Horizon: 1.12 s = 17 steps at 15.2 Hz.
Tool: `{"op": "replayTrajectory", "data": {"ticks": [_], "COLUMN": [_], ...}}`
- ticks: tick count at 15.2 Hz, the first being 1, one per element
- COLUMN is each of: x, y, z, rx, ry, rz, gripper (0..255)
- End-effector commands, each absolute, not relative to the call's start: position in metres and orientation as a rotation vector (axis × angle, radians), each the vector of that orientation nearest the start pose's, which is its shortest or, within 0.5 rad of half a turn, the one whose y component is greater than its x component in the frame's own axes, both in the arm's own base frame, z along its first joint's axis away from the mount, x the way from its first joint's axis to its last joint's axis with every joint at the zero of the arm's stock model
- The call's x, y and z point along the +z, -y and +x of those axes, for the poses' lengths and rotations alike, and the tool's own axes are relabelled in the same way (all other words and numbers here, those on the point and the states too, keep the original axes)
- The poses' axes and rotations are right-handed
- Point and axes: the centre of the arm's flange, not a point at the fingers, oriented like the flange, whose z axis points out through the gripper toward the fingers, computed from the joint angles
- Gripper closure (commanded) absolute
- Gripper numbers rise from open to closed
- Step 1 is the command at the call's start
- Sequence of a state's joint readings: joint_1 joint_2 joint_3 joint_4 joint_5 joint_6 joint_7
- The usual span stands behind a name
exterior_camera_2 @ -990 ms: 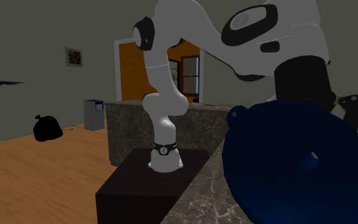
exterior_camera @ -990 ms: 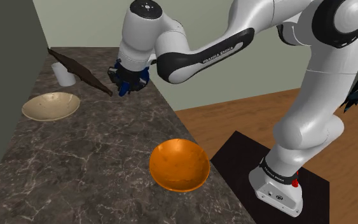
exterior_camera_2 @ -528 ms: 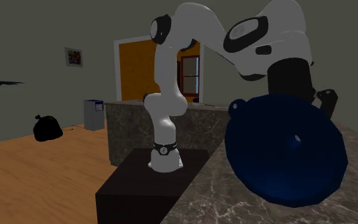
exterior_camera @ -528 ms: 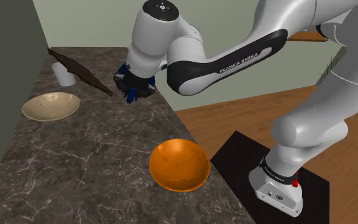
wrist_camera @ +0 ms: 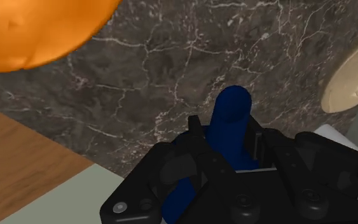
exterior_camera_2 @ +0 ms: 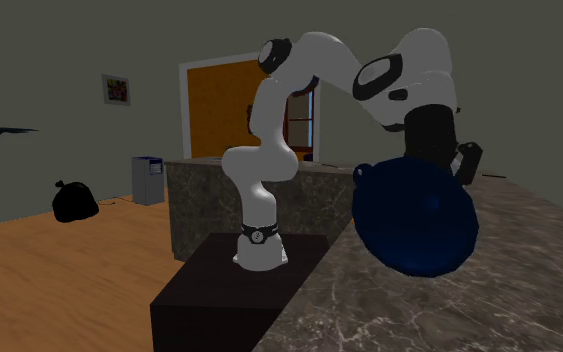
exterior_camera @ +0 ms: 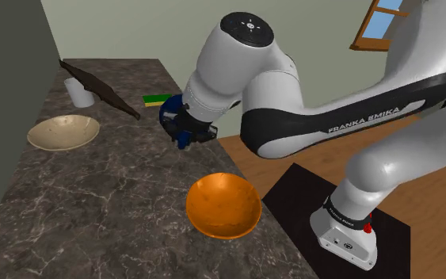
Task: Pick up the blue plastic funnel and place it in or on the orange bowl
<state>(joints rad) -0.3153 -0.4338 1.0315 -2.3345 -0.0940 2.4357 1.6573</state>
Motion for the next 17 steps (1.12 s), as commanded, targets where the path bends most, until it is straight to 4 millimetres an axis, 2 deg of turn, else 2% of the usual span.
{"op": "replayTrajectory", "data": {"ticks": [1, 13, 17], "x": [0.457, 0.449, 0.428], "y": [-0.351, -0.379, -0.379], "z": [0.334, 0.180, 0.180], "rx": [-0.788, -0.788, -0.788], "ry": [-1.217, -1.217, -1.217], "rz": [-2.647, -2.647, -2.647], "gripper": [255, 255, 255]}}
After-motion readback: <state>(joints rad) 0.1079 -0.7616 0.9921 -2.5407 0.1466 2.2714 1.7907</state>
